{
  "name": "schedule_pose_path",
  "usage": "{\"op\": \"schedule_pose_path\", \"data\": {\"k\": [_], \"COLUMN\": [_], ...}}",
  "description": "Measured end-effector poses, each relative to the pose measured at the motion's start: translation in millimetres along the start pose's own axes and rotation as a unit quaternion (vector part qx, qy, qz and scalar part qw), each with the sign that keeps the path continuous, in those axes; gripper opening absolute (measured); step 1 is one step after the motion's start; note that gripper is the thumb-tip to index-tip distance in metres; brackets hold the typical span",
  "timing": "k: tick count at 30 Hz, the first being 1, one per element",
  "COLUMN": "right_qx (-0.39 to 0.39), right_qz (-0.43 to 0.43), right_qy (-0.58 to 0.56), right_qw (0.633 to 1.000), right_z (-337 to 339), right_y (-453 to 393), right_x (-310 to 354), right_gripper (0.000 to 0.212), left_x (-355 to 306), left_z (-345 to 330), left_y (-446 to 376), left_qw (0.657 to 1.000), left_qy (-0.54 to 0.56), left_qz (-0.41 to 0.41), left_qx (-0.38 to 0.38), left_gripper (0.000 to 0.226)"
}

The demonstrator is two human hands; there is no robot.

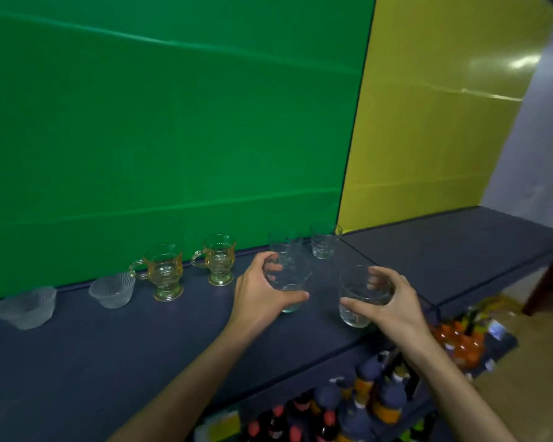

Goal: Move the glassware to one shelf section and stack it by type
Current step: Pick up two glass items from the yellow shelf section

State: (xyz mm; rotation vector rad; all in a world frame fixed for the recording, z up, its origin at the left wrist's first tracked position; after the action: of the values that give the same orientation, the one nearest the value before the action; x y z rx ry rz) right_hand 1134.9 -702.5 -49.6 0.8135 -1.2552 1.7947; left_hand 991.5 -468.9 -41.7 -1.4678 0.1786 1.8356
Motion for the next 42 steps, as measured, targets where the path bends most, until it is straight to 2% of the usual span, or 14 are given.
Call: {"op": "schedule_pose_path", "data": {"k": [7, 16, 23, 27, 31, 36, 39, 42], "right_qx": [0.108, 0.18, 0.208, 0.216, 0.229, 0.271, 0.249, 0.238], "right_qz": [-0.002, 0.031, 0.024, 0.013, 0.024, 0.106, 0.211, 0.297], "right_qy": [-0.047, -0.062, -0.051, -0.056, -0.041, 0.054, 0.119, 0.125], "right_qw": [0.993, 0.981, 0.977, 0.975, 0.972, 0.955, 0.938, 0.916], "right_z": [-27, -65, -76, -79, -78, -71, -66, -71], "right_y": [-91, -139, -146, -146, -145, -143, -140, -130], "right_x": [-48, -58, -67, -73, -74, -56, -32, -1], "right_gripper": [0.082, 0.083, 0.087, 0.087, 0.092, 0.1, 0.087, 0.07], "left_x": [7, 17, 16, 16, 16, 1, -15, -37], "left_z": [-37, -64, -78, -85, -89, -85, -75, -57], "left_y": [-22, -29, -34, -31, -29, -21, -19, -17], "left_qw": [0.991, 0.972, 0.966, 0.968, 0.97, 0.969, 0.961, 0.929], "left_qy": [-0.086, -0.139, -0.174, -0.158, -0.154, -0.194, -0.248, -0.355], "left_qz": [0.05, 0.108, 0.11, 0.114, 0.122, 0.088, 0.054, 0.012], "left_qx": [-0.092, -0.156, -0.155, -0.158, -0.142, -0.124, -0.108, -0.104], "left_gripper": [0.095, 0.099, 0.099, 0.101, 0.111, 0.111, 0.097, 0.079]}}
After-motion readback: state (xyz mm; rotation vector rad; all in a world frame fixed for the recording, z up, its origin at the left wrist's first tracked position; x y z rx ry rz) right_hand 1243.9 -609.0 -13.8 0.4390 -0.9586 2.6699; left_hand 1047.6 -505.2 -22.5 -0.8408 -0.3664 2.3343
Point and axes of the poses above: each hand's wrist, its own y-axis away from the middle knuckle, its own z-axis out of the back of the hand, x = y × z, the point moved 9 cm from there along -y, towards the middle knuckle, and after that the axes turned 7 degrees about -x, right-handed, at the moved point
